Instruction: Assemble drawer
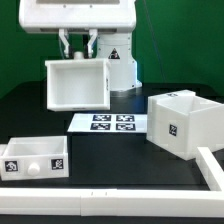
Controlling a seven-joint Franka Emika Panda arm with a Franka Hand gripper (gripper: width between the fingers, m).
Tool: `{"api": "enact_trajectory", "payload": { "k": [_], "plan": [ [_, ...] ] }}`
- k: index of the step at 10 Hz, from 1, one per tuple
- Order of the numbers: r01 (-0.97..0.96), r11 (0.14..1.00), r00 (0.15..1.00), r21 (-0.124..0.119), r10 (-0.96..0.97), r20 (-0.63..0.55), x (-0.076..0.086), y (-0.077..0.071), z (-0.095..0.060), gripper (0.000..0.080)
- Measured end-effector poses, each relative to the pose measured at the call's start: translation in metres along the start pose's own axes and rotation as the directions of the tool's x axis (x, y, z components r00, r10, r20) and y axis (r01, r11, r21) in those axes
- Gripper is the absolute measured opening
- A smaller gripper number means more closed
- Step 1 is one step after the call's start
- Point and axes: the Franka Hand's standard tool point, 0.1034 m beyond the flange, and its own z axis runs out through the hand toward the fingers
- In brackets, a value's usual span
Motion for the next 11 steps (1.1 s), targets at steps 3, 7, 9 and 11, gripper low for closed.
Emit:
{"api": "enact_trajectory", "payload": {
  "k": [3, 7, 9, 11],
  "plan": [
    [0.014, 0.995, 0.999, 0.097, -0.019, 0.045, 0.023, -0.032, 0.005, 0.0163],
    [0.022, 0.995, 0.998, 0.1, -0.029, 0.063, 0.02, -0.029, 0.012, 0.0163],
    [0.107, 0.987, 0.992, 0.124, -0.114, 0.048, 0.013, -0.019, 0.021, 0.0163],
    [0.187, 0.97, 0.979, 0.155, -0.197, 0.046, 0.02, -0.014, 0.048, 0.0163]
  ]
}}
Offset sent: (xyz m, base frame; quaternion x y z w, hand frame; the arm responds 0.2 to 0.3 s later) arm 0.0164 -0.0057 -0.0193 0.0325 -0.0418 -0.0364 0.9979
